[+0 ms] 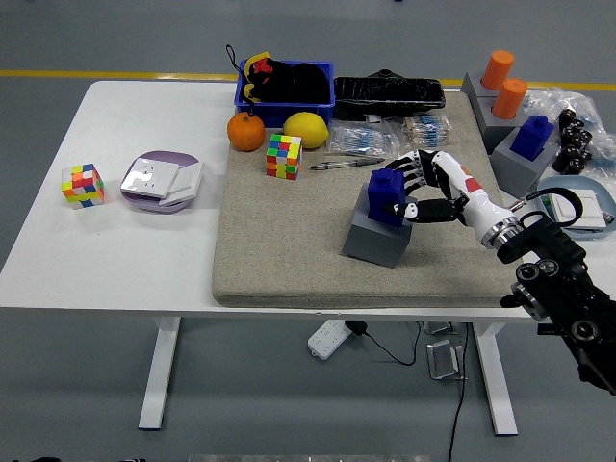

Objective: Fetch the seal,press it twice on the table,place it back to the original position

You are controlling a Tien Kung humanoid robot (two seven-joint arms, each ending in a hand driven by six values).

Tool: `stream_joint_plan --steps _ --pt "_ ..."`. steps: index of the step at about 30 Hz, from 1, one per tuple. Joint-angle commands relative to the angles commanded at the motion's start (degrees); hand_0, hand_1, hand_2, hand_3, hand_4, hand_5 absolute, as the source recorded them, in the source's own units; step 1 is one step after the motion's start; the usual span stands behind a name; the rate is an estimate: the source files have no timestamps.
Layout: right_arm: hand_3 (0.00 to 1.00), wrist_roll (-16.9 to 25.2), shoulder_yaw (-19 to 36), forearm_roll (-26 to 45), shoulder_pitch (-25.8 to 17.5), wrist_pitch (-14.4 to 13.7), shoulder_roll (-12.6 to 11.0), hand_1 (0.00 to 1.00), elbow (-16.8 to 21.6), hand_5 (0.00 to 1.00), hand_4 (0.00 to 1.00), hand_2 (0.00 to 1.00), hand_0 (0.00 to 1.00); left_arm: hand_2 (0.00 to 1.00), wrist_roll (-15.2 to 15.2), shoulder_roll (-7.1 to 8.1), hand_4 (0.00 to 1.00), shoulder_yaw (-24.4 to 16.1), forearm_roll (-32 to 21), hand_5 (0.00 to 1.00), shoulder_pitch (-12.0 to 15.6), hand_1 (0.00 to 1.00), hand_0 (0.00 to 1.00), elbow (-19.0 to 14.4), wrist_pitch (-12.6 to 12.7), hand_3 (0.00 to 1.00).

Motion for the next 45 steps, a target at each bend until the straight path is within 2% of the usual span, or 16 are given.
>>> stream_joint_plan --steps 14,36,45 --pt "0.367 0.1 0.0 -0.1 0.5 0.0 0.5 0.336 1.2 0.002 0.684 0.346 0.461 0.786 0.0 0.07 0.795 0.0 -0.1 0.402 0.0 0.814 0.817 0.0 0.0 0.835" --pt "0.366 0.5 0.7 -1.0 0.3 -0.5 2.2 0.337 -0.6 0.002 0.683 0.347 0.46 0.786 0.0 -0.02 0.795 -0.2 0.0 0.4 0.0 0.814 0.816 0.0 0.0 0.836" --pt "0.366 0.5 0.5 -0.7 0.0 -0.6 1.9 0.337 -1.2 0.002 0.683 0.347 0.46 0.786 0.0 -0.07 0.795 -0.1 -0.1 0.402 0.1 0.814 0.817 0.1 0.0 0.836"
